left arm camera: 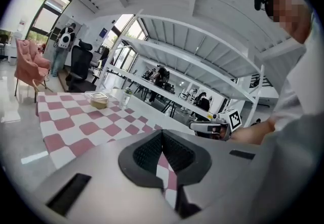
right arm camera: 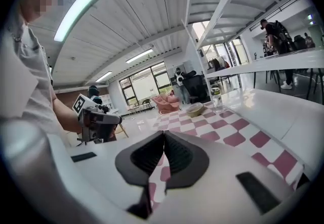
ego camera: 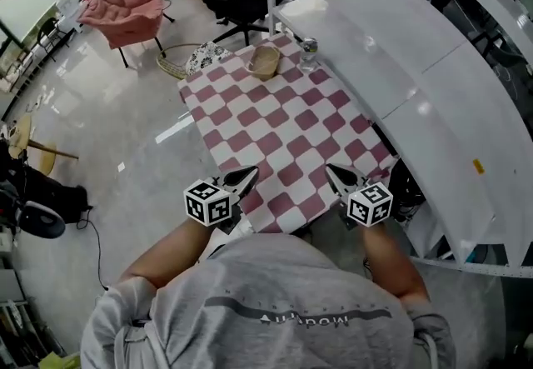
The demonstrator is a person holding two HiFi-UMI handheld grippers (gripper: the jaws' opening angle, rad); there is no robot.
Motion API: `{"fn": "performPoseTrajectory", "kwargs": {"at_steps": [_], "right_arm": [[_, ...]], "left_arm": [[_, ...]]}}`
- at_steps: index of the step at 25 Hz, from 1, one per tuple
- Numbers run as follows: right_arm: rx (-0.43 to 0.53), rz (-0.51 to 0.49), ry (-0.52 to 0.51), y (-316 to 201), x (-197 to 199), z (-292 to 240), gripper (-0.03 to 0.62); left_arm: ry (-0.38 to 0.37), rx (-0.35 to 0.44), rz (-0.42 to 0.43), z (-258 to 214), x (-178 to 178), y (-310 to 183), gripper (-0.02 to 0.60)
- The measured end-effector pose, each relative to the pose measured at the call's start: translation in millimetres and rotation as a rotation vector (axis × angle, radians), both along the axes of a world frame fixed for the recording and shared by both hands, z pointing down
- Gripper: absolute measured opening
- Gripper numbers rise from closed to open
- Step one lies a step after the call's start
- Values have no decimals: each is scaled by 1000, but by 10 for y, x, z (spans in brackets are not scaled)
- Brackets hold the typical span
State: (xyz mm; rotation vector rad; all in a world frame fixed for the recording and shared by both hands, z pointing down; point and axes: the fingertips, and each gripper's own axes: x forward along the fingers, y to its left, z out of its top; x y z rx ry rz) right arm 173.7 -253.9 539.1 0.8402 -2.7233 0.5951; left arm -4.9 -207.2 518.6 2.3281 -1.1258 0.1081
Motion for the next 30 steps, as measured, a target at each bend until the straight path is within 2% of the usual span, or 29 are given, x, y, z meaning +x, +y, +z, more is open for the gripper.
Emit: {"fn": "performPoseTrajectory", "kwargs": {"at_steps": [5,9,13,18,22,25,27,30], "right_arm": [[-13,-74,29,-389,-203,196,26],[4,-88,75,-714,-511,314,26],[4,-39,94,-1087,-827,382,26],[52,-30,132,-1647,-1211,367,26],[92,-38,150,-2093,-1478,385,26],[108,-46,167,-2256,-1522,499,26],[106,-43,176,-2349,-1526,593,26],[106,-45,196,-2643,-1719,712,26]], "left_arm": [[-22,-26,-42,111,-134,-292,11],[29,-49,-60,239,-479,-713,11],[83,-93,-58,390,-863,-1239,12],[132,-113,-49,476,-1151,-1880,12],[180,-143,-104,595,-1377,-2363,12],[220,-173,-148,727,-1430,-2597,14],[254,-197,-161,804,-1442,-2746,43],[296,-238,-177,953,-1660,-3143,114]]}}
